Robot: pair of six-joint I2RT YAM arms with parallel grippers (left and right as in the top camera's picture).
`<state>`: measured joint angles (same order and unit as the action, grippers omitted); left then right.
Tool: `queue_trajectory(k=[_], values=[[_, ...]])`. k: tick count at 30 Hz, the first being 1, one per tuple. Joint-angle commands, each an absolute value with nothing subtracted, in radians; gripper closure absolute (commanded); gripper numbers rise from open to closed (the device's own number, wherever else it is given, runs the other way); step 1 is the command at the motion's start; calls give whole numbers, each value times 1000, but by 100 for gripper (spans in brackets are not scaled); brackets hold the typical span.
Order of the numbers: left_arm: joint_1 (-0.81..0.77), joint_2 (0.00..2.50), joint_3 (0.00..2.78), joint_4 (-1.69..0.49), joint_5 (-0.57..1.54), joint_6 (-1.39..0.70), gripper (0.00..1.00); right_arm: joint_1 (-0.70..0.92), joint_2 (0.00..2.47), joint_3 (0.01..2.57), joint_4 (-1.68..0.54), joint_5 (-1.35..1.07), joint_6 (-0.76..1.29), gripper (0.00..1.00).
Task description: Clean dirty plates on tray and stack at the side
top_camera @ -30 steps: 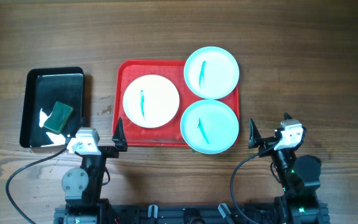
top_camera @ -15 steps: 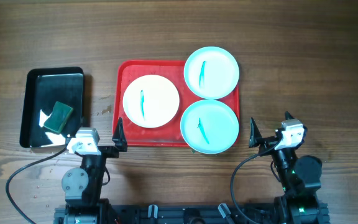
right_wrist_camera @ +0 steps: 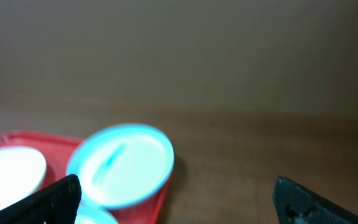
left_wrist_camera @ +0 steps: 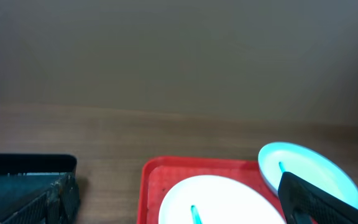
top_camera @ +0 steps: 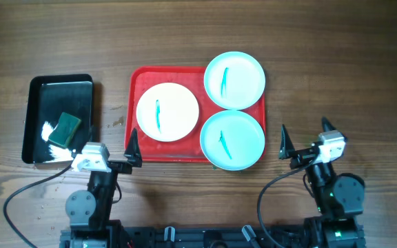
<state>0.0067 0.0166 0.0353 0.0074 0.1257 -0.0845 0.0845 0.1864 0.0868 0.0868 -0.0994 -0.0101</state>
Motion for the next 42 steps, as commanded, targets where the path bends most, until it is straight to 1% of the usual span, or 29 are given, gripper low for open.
queue_trajectory(k=[1,6,8,11,17,19,20,22,23,26,29,32,35,37,39,42], values=[[4,77,212,-44,141,-102,0,89,227,220,79,-127,-24,0],[4,284,518,-263,136,-82,0,89,377,410,39,-184,-23,0],[4,411,687,-400,110,-82,0,89,465,508,16,-236,-23,0],[4,616,955,-615,77,-80,0,89,619,690,-102,-279,-21,0],[4,1097,1557,-1153,78,-79,0,89,963,1130,-545,-339,-24,0],[4,1243,1721,-1285,78,-79,0,89,1086,1278,-709,-381,-25,0],[4,1301,1775,-1317,78,-79,0,89,1140,1336,-779,-391,-27,0],[4,1389,1829,-1341,80,-81,0,89,1245,1423,-882,-413,-25,0],[4,1425,1830,-1328,82,-86,0,89,1288,1435,-892,-424,-25,0],[4,1503,1830,-1335,184,-124,0,89,1377,1435,-881,-487,44,0],[4,1575,1830,-1328,197,-125,0,89,1472,1434,-863,-582,72,0],[4,1625,1830,-1353,169,-147,0,122,1539,1434,-853,-534,139,1],[5,1670,1830,-1412,-18,-244,0,218,1591,1434,-824,-419,216,8],[5,1682,1830,-1439,-90,-252,0,299,1623,1435,-784,-340,271,11],[5,1682,1830,-1448,-102,-253,0,375,1663,1436,-738,-290,321,16],[5,1682,1830,-1430,-103,-242,0,445,1728,1449,-700,-258,384,24]])
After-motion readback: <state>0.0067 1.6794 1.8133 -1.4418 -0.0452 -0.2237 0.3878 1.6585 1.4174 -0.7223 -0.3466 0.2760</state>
